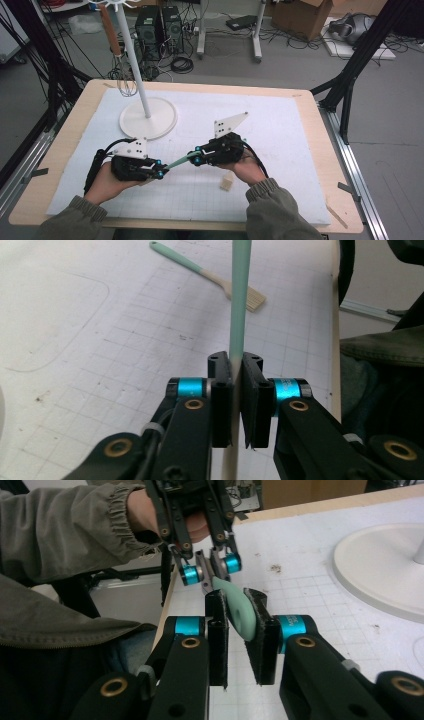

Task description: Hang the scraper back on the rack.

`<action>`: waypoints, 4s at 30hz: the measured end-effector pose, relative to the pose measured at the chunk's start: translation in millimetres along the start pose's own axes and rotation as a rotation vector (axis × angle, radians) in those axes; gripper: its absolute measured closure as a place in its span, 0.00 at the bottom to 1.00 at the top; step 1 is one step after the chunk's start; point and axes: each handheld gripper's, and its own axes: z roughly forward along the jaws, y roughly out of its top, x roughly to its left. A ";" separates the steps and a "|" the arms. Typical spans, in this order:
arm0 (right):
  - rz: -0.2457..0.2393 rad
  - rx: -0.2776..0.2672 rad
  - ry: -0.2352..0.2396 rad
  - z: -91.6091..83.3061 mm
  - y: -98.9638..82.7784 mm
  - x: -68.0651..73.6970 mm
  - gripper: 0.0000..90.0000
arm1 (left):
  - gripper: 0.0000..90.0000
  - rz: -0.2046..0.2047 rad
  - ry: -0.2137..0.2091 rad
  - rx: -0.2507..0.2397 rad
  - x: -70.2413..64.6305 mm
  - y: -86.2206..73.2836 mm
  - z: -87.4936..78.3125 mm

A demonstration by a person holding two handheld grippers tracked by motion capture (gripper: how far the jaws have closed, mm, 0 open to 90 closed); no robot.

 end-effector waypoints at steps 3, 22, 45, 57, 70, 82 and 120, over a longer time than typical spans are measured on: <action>-0.016 0.006 -0.001 1.9 2.5 2.3 0.91 | 0.91 -0.002 -0.005 0.010 0.7 -1.0 3.1; -0.069 0.034 0.006 13.8 12.5 11.6 0.92 | 0.88 0.007 -0.042 0.014 -3.9 12.2 7.5; 0.032 -0.056 -0.149 -13.3 -2.6 8.5 0.53 | 0.94 -0.034 -0.015 -0.083 0.5 10.9 -10.1; 0.082 -0.050 -0.245 -33.3 -23.5 4.7 0.40 | 0.94 -0.054 0.010 -0.122 6.1 10.0 -23.3; 0.107 -0.047 -0.310 -56.1 -43.1 4.3 0.39 | 0.94 -0.075 0.033 -0.147 11.9 7.8 -36.1; 0.143 -0.050 -0.386 -80.9 -68.1 9.3 0.36 | 0.94 -0.091 0.038 -0.173 19.1 10.6 -44.4; 0.171 -0.056 -0.488 -105.9 -105.7 20.5 0.32 | 0.94 -0.115 0.061 -0.227 32.8 16.6 -78.0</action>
